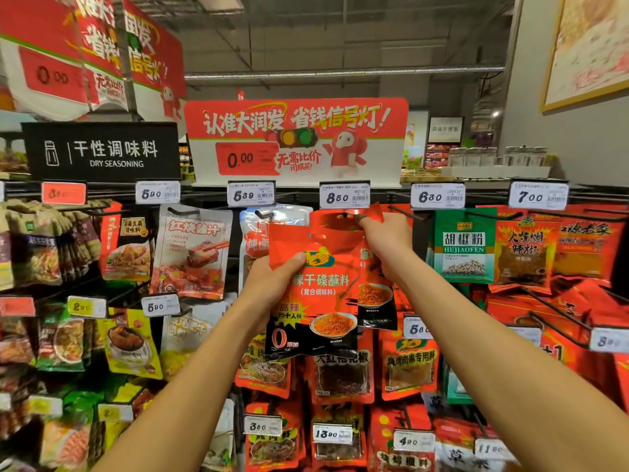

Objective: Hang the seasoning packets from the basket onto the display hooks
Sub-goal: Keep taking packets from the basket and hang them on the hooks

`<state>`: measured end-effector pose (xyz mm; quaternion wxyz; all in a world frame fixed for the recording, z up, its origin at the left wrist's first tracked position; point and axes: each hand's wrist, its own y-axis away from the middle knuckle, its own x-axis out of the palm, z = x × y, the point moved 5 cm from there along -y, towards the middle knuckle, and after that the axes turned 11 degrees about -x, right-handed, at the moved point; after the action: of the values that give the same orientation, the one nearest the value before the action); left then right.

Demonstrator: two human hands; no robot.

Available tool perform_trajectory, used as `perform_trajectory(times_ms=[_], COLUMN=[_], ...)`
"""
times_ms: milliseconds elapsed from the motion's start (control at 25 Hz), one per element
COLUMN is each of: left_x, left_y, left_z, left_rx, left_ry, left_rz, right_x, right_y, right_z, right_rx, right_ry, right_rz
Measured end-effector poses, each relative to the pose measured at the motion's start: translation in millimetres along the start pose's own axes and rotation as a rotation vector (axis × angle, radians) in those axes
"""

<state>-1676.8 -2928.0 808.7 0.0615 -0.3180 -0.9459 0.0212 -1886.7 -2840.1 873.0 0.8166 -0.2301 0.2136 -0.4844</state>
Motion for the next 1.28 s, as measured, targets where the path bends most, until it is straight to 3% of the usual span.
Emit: perform_trajectory(times_ms=[120,440,640,840,1000,1200,1280], left_x=[2.5,39.9,48.9,48.1,51.8,51.3,49.7], left_y=[-8.4,-37.2,-51.2,-56.6,-56.1,-55.2,-51.9], left_z=[-1.5,-22.6,-26.1,-26.4,-27.5,-30.6,-32.0], left_rx=[-0.002,-0.067,-0.110,-0.134,-0.147,-0.160,-0.059], left_ry=[0.028,0.035,0.036,0.018,-0.033,-0.019,-0.135], left_rz=[-0.038,-0.112,-0.149,-0.148,-0.117,-0.136,-0.212], right_x=[1.1,-5.5,-4.7,0.0,0.4,6.4,5.1], right_y=[-1.4,9.7,2.7,-5.7,-11.5,-16.3,-14.9], right_z=[-10.5,-21.3,-17.1,-9.9,-15.9,-20.6,-18.6], right_rx=[0.026,0.104,-0.006,-0.078,-0.030,0.002,0.020], right_ry=[-0.001,-0.407,-0.117,-0.008,0.017,0.027,0.061], right_rz=[0.048,0.057,0.041,-0.003,-0.089,-0.070,-0.045])
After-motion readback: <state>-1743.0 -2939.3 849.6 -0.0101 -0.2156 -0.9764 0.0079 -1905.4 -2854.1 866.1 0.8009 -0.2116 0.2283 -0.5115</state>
